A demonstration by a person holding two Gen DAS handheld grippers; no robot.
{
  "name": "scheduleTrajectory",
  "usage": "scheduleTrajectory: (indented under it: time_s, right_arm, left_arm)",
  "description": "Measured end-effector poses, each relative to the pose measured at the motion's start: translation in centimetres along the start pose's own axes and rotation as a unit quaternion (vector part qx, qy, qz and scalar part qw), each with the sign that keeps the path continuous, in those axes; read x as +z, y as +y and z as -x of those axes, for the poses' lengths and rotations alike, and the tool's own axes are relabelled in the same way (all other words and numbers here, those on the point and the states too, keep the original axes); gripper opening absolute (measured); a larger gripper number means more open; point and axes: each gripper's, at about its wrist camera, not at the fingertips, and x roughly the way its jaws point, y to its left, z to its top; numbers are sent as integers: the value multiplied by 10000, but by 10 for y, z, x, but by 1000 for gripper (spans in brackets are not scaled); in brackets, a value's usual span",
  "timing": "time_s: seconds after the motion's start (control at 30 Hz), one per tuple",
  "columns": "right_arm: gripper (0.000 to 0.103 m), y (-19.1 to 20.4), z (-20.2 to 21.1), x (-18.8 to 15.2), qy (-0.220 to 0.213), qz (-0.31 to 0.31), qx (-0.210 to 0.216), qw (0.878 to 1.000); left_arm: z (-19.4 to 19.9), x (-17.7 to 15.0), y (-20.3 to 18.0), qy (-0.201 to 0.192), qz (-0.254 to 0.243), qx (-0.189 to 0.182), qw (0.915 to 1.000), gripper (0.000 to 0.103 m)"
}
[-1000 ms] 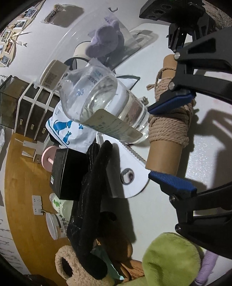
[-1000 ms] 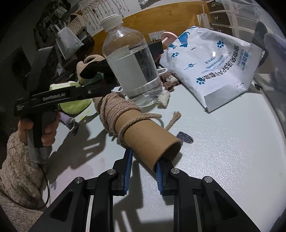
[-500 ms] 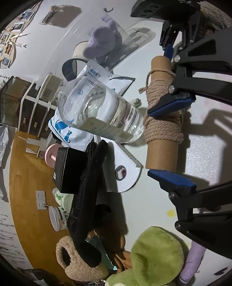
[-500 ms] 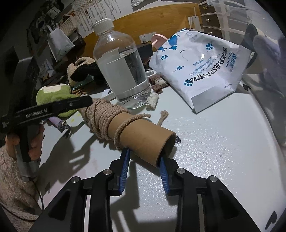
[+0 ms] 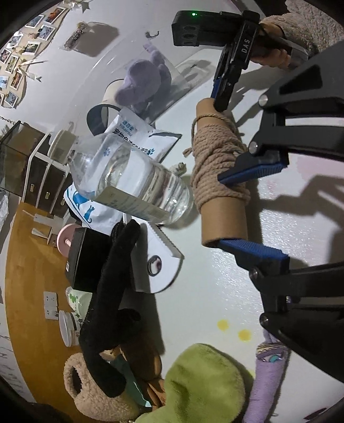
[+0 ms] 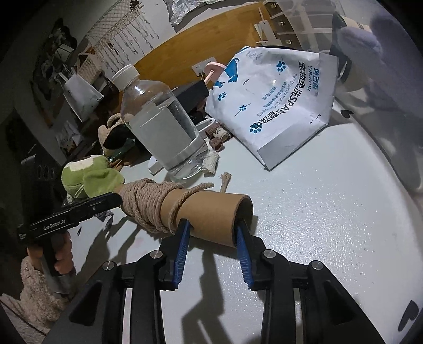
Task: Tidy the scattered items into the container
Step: 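Lift the tube with both grippers and carry it toward the clear bin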
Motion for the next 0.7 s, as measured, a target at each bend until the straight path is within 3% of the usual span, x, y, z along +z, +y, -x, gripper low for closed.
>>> scheduleTrajectory:
  time_s: [0.2, 0.37, 0.7]
  right_arm:
    - [35, -2, 0, 1, -30, 14, -6, 10000]
    - [35, 0, 3, 5, -63, 178, -153, 9997]
    - [35, 20, 18, 6, -295, 888, -681, 9933]
  left_arm:
    - [3, -5, -4, -13, -180, -20, 9998, 42]
    - [1, -12, -20, 15, -677, 296, 9973, 42]
    - [1, -13, -26, -39, -818, 425, 9957, 42]
